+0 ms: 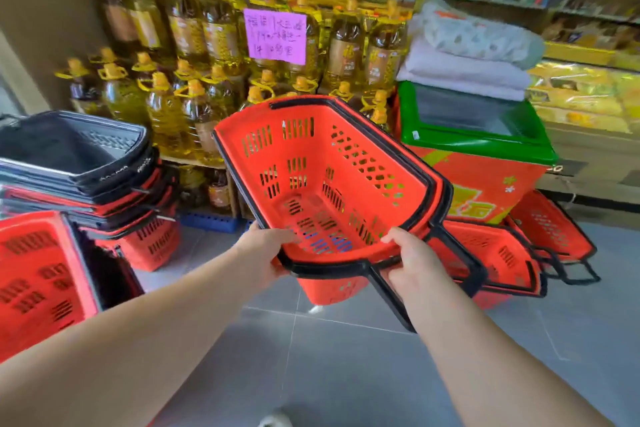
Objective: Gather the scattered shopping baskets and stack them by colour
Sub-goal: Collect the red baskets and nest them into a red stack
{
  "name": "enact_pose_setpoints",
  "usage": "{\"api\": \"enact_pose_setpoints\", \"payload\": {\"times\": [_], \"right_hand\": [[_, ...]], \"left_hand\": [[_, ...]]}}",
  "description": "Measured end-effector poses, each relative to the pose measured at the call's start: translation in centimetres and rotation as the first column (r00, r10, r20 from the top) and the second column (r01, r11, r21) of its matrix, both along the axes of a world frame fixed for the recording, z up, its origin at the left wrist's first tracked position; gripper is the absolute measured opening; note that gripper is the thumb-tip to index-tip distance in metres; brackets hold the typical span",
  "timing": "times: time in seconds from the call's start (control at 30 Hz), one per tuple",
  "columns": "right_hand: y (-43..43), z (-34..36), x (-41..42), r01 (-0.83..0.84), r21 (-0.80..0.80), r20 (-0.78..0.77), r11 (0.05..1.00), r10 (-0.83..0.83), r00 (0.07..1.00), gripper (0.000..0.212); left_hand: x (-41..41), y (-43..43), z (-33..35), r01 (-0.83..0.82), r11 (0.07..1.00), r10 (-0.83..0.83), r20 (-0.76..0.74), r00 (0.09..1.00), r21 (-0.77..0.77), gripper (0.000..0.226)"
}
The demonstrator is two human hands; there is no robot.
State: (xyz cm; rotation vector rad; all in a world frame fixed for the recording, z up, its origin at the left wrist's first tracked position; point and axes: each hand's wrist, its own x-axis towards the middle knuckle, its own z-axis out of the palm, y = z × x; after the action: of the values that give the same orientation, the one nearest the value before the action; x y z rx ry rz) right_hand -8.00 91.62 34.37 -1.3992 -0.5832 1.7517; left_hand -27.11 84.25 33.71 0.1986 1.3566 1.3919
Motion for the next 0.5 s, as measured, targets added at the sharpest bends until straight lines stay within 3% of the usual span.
{"api": "enact_pose_setpoints", "payload": {"times": [0.1,0.27,0.5], "right_hand": [[-1.8,-0.1,-2.7,-0.069,0.003,0.008,0.998,0.069,0.998,0.017],[-6.0,0.3,-8.7,-0.241,0.027,-0.018,0.970,0.241,0.970,0.014],[-12.6,3.8,-20.3,-0.349,0.046,-0.107,0.936,0.352,0.930,0.018]], "left_hand": [[-1.7,-3.2,0.6,-0.115,0.993,0.114,0.056,0.992,0.023,0.050],[-6.6,-9.4,1.6,-0.222,0.974,0.222,0.005,0.975,0.052,0.056],[-16.4,-18.1,3.9,-0.343,0.934,0.348,-0.039,0.937,0.102,0.052]]}}
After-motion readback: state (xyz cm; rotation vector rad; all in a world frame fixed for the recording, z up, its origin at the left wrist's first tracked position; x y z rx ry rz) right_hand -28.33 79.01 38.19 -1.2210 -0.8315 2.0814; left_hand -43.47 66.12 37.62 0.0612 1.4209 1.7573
